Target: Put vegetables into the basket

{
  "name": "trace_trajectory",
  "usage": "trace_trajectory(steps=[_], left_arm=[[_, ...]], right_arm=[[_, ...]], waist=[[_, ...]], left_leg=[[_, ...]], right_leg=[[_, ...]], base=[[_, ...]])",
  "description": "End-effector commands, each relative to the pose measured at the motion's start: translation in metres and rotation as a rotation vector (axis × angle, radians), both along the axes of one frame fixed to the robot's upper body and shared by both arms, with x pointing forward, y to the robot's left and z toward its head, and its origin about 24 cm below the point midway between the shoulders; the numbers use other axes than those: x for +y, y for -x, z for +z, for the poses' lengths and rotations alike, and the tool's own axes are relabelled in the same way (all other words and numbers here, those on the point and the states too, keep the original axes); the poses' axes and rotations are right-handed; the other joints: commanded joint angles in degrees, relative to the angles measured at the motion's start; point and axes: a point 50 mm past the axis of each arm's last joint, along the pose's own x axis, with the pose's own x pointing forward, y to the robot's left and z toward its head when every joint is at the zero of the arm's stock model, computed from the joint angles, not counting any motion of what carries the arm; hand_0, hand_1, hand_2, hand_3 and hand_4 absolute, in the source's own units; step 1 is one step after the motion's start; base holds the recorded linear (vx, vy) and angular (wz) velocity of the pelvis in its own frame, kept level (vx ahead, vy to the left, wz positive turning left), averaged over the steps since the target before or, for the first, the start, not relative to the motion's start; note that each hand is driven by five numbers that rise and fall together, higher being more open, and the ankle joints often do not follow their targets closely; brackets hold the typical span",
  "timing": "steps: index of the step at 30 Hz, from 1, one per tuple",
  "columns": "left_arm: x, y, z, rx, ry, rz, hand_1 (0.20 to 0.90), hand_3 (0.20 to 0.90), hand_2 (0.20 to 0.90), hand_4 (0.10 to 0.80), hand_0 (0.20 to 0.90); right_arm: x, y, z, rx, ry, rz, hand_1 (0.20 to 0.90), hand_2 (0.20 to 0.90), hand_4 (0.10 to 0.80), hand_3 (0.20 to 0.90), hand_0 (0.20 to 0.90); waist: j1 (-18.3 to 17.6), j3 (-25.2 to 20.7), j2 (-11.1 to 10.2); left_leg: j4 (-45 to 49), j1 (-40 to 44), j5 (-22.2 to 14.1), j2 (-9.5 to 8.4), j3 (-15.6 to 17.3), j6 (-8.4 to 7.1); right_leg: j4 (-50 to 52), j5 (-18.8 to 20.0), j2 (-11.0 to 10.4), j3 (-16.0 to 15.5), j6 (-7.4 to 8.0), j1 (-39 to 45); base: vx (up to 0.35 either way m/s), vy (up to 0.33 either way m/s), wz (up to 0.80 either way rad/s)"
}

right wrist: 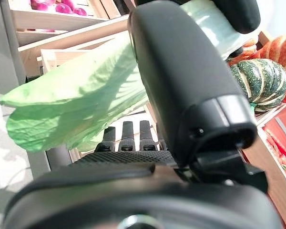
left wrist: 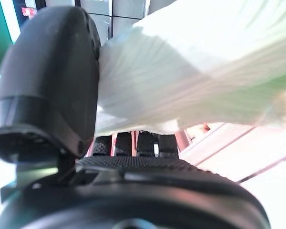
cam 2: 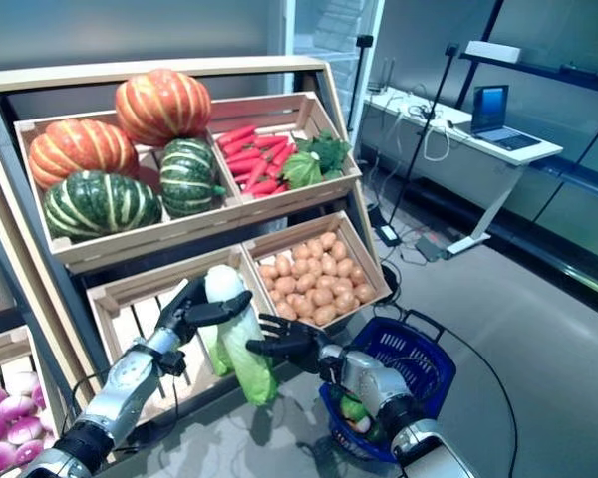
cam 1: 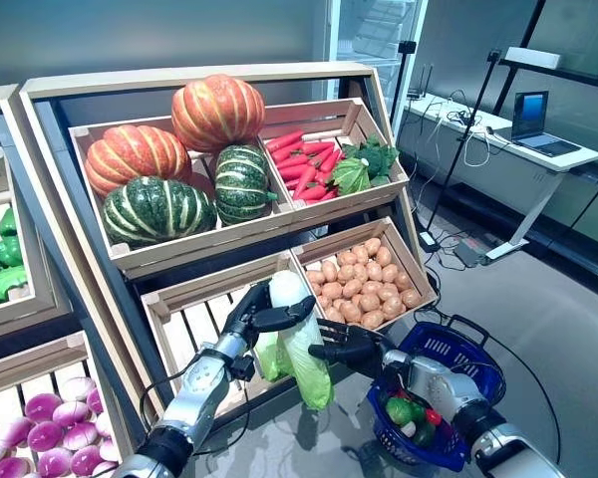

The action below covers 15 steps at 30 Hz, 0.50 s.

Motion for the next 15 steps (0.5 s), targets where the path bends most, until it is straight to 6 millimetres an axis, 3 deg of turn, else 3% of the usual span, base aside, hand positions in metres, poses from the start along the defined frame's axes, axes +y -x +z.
trace_trajectory(steps=[1,11,15], left_arm=[[-0.073,-0.039,0.105,-0.475,0.341,-0.231,0.3,0.3,0.3,0.4,0.3],[-0.082,-0.035,0.094,-0.41,0.406,-0.342,0.3,0.3,0.3,0.4,0.3],[-0.087,-0.033,0.094,-0.399,0.42,-0.388,0.3,0.3,0.3,0.4,0.3]], right_arm=[[0.038,-0.005,0.005,-0.024,-0.038,0.048,0.9,0.9,0.8,0.9,0.9],[0.049,-0.009,0.028,-0.032,-0.255,0.272,0.9,0.9,0.8,0.9,0.9],[0.045,-0.011,0.029,-0.026,-0.232,0.346,0.9,0.9,0.8,0.9,0.9]], waist=[[0.69,-0.91,0.21],[1.76,-1.8,-0.5],[2.02,-2.02,-0.72]], left_leg=[[0.04,-1.7,-3.7,-3.57,-0.88,4.09],[0.04,-1.31,-4.03,-3.56,-1.64,3.97],[0.04,-1.26,-4.02,-3.51,-1.63,3.95]], right_leg=[[0.15,-3.22,0.11,1.09,-4.95,1.51],[0.15,-3.76,0.28,0.34,-5.05,2.15],[0.15,-3.71,0.29,0.18,-5.02,2.12]], base=[[-0.014,0.004,0.04],[-0.004,-0.005,0.03],[0.0,0.0,0.0]])
